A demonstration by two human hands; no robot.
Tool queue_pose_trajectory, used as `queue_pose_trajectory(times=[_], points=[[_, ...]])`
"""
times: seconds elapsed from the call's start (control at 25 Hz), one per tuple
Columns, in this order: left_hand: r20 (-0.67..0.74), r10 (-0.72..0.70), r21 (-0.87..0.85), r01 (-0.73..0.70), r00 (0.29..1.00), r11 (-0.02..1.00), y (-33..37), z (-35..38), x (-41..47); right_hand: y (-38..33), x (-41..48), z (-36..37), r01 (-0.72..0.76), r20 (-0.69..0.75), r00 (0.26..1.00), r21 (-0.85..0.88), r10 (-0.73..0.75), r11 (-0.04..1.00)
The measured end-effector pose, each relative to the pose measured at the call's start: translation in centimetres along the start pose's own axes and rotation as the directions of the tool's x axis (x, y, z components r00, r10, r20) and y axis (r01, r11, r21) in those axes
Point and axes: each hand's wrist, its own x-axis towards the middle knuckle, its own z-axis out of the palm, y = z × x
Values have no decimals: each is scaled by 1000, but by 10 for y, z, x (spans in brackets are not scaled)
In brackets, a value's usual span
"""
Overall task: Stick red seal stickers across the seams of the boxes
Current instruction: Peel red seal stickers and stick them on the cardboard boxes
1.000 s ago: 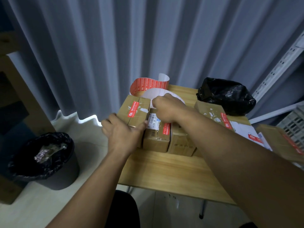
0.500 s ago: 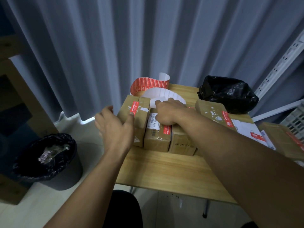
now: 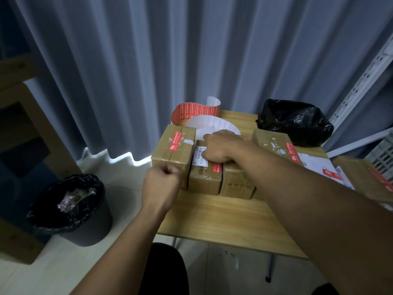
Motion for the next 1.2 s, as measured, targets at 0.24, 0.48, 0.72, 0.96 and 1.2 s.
queue_pose_trajectory(times=[0.24, 0.48, 0.72, 0.96, 1.2], points=[[339, -346, -153, 414, 875, 897, -1, 31, -12, 3, 10, 8, -26, 50, 998, 19, 26, 999], [361, -394, -259, 497, 845, 828, -5, 39, -8, 7, 14, 9, -34, -51, 998, 97, 39, 995], [383, -335, -313, 462, 861, 830, 11, 38, -16, 7, 4, -14, 7, -245, 968, 266, 61, 964], [357, -195, -337, 320, 914, 885, 41, 28, -34, 10, -26, -45, 55, -445, 887, 362, 121, 930], [330, -55, -325, 169, 942, 931, 64, 24, -64, 25, -67, -69, 27, -533, 827, 356, 179, 934]])
